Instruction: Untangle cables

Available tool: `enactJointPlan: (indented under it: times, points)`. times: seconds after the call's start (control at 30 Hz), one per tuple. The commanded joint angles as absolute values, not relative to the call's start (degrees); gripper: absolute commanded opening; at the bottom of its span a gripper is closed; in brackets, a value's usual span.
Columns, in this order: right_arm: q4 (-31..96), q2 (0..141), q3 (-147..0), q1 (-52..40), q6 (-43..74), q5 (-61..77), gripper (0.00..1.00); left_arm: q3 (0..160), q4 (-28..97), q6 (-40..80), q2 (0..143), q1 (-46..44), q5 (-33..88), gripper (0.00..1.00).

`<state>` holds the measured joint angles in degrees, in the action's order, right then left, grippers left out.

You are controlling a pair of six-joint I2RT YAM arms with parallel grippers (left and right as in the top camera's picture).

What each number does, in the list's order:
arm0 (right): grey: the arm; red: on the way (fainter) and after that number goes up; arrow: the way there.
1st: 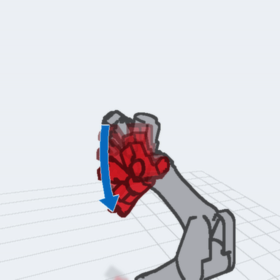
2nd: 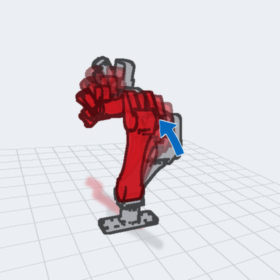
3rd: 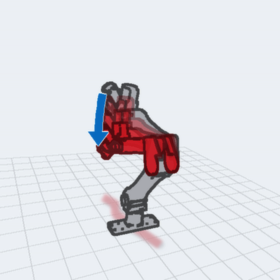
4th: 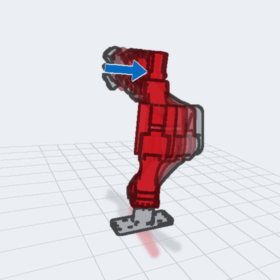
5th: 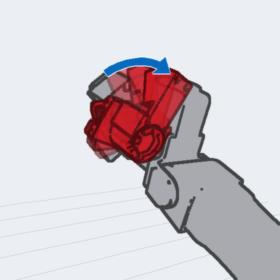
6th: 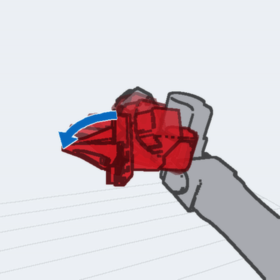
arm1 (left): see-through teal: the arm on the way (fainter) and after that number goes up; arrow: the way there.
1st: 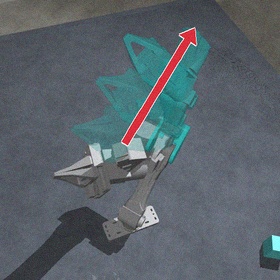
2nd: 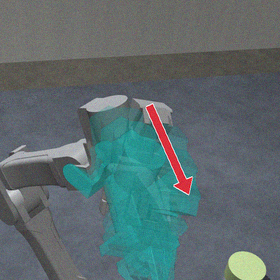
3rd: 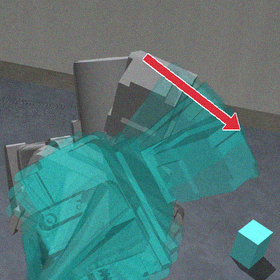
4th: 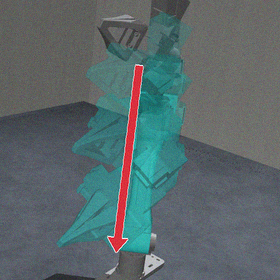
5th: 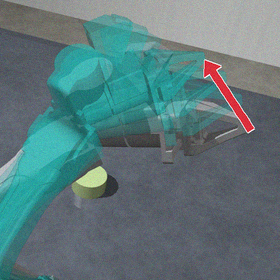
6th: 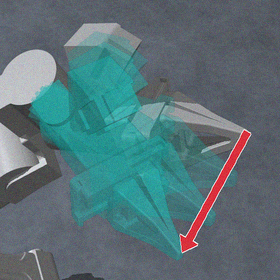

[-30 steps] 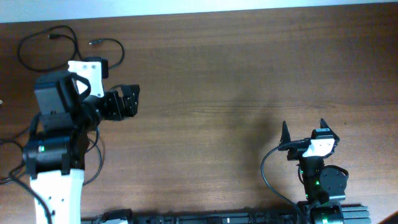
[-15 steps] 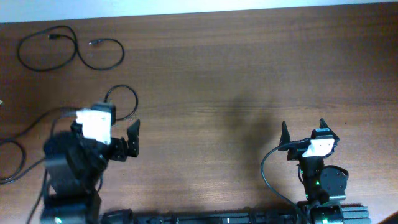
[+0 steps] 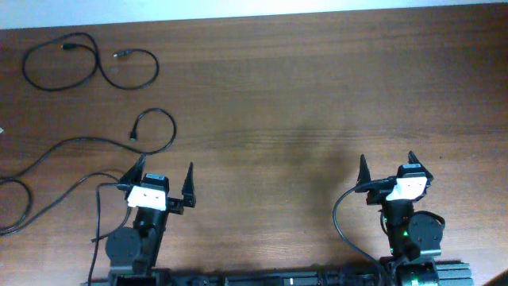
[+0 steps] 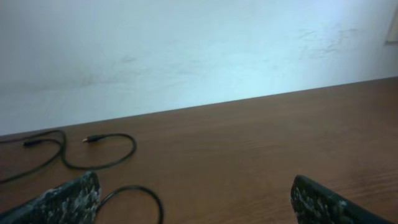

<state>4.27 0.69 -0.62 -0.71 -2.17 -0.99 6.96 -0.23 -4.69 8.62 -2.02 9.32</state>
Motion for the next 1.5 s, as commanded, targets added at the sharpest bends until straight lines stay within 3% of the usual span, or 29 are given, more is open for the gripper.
enactJointPlan:
  times: [0.0,0.3,0.4,0.57,1.47]
  points:
    - [4.7,0.2,-0.3,-0.3,-2.6,-0.7,0.98,3.7,-0.9,-2.6,5.2,-3.6,2.5,0.99]
    - [4.7,0.2,-0.3,-0.3,-2.6,-0.7,0.98,0.5,-2.3,-2.6,0.3,-3.6,-0.4,0.99]
    - [4.7,0.2,-0.3,-0.3,-2.6,-0.7,0.98,0.5,2.6,-2.3,0.3,-3.6,-1.4,0.99]
    - [4.7,0.2,-0.3,-0.3,-2.6,-0.7,0.98,0.5,4.3,7.1,0.3,-3.6,-5.9,0.99]
    - [4.7,0.2,-0.3,-0.3,-2.6,-0.7,0.98,0.5,4.4,1.7,0.3,-3.6,-5.2,0.99]
